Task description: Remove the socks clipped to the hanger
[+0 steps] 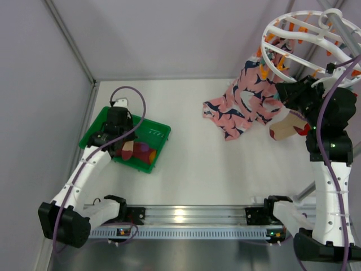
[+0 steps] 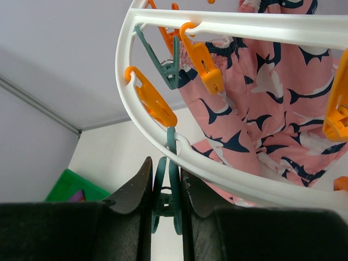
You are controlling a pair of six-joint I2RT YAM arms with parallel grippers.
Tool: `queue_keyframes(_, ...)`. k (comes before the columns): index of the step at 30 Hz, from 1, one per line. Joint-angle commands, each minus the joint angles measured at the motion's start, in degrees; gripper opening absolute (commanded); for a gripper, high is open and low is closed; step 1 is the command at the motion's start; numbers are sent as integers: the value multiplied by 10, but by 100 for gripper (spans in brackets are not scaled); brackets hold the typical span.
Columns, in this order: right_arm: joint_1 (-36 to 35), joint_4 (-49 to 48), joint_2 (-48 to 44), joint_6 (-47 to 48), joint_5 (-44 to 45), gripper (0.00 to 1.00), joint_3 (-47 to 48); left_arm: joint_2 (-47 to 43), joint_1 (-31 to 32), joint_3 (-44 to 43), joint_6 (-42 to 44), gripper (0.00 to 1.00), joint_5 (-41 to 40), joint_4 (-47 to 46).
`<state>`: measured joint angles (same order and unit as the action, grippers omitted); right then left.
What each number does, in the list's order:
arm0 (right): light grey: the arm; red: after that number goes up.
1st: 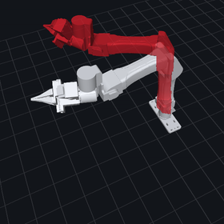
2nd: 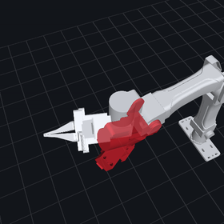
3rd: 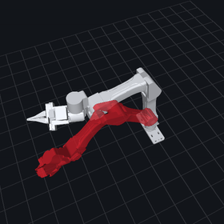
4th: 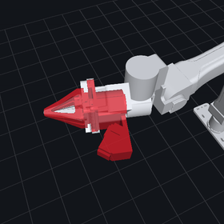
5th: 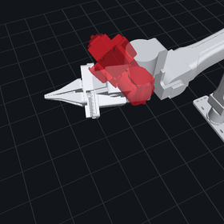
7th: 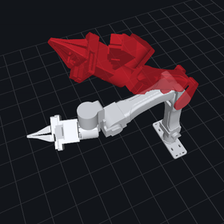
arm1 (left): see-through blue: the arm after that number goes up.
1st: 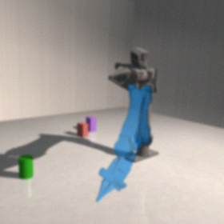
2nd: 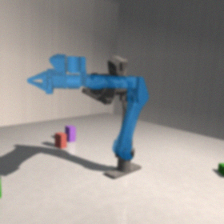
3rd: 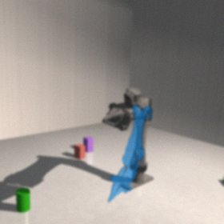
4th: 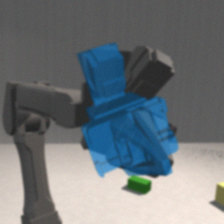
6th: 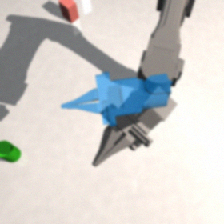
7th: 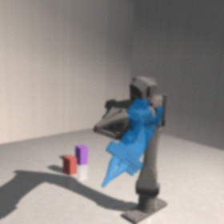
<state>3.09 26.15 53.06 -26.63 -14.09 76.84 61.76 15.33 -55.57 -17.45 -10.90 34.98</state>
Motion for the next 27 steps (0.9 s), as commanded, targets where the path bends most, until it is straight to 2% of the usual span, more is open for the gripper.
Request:
queue_keyframes(1, -8, -25, -1, 0, -37, 0, -7, -14, -17, 4, -14, 25, -25, -5)
queue_keyframes(2, -7, -26, -1, 0, -38, 0, -8, -15, -20, 5, -19, 42, -29, -5)
queue_keyframes(4, -8, -26, -1, 1, -38, 0, -8, -18, -22, 7, -35, 98, -44, -4)
queue_keyframes(13, -7, -33, -4, -3, -45, 0, -21, -68, -22, -8, -99, 99, -16, -8)
queue_keyframes(16, -8, -33, -4, -3, -46, 0, -24, -67, -21, -21, -106, 99, 20, -10)
queue_keyframes(21, -8, -37, -6, -7, -46, 0, -24, -35, -9, -30, -119, 99, 128, -31)
queue_keyframes(25, -8, -33, -5, -8, -45, 0, -21, -14, 43, -31, -120, 98, 124, -59)
queue_keyframes(27, -8, -32, -5, -5, -45, 0, -20, -7, 93, -38, -120, 97, 114, -70)
